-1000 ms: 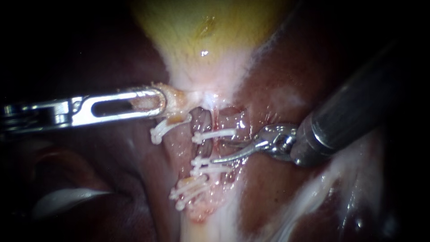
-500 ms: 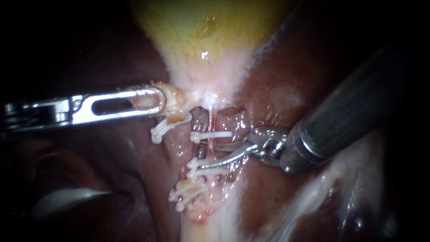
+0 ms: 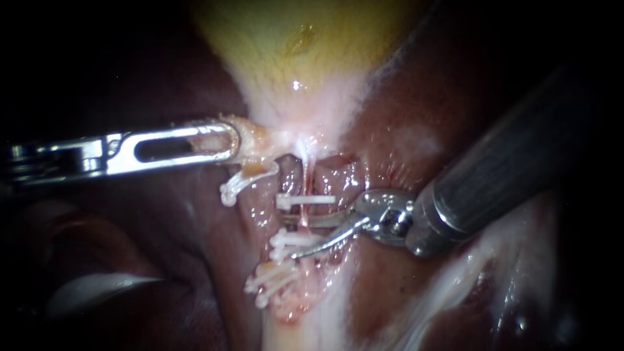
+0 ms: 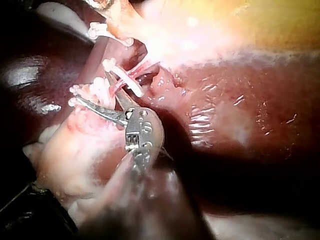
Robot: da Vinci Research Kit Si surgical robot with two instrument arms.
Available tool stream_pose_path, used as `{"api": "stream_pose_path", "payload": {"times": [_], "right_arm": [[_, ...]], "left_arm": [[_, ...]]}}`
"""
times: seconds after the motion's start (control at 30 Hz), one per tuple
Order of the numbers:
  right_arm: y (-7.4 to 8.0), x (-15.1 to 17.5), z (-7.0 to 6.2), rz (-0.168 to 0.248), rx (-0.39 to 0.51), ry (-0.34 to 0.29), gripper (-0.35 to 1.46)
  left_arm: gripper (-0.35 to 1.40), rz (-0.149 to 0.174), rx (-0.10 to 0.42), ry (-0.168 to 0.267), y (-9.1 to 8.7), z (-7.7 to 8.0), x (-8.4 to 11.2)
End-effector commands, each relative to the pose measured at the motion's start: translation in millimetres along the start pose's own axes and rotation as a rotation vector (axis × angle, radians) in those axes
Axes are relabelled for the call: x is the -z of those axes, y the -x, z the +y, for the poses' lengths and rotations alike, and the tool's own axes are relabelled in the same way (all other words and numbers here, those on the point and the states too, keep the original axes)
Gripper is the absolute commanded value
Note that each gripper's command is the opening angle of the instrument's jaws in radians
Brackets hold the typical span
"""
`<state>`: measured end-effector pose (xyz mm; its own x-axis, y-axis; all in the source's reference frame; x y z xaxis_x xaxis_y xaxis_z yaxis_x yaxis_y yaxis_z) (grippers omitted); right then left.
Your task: Go to the cutting position right tube
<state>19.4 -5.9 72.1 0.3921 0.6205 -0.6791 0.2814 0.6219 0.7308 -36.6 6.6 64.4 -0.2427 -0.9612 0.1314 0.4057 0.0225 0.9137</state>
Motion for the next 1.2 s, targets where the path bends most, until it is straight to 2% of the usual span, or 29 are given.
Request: {"api": "stream_pose_path", "payload": {"times": [0.03,0.2,0.47,0.57,1.0,1.2], "right_arm": [[0.0,-0.1,0.2,0.009,0.011,0.012,1.4],[-0.4,-0.7,1.3,0.05,0.035,0.052,1.45],[-0.9,-1.7,2.1,0.098,0.035,0.063,1.45],[-1.1,-1.8,2.2,0.114,0.024,0.062,1.45],[-1.4,-2.5,1.0,0.129,0.01,0.029,1.45],[-1.4,-2.6,1.0,0.129,0.01,0.027,1.45]], "left_arm": [[-0.35,0.0,0.0,-0.001,0.0,0.0,0.0],[-0.35,0.001,0.001,-0.001,0.1,-0.1,0.0],[-0.35,0.001,0.001,-0.001,0.1,-0.1,0.0],[-0.35,0.001,0.001,-0.001,0.1,-0.1,0.0],[-0.35,-0.001,-0.001,0.001,0.2,0.5,-0.1],[-0.35,0.001,-0.002,0.002,0.1,0.7,-0.1]]}}
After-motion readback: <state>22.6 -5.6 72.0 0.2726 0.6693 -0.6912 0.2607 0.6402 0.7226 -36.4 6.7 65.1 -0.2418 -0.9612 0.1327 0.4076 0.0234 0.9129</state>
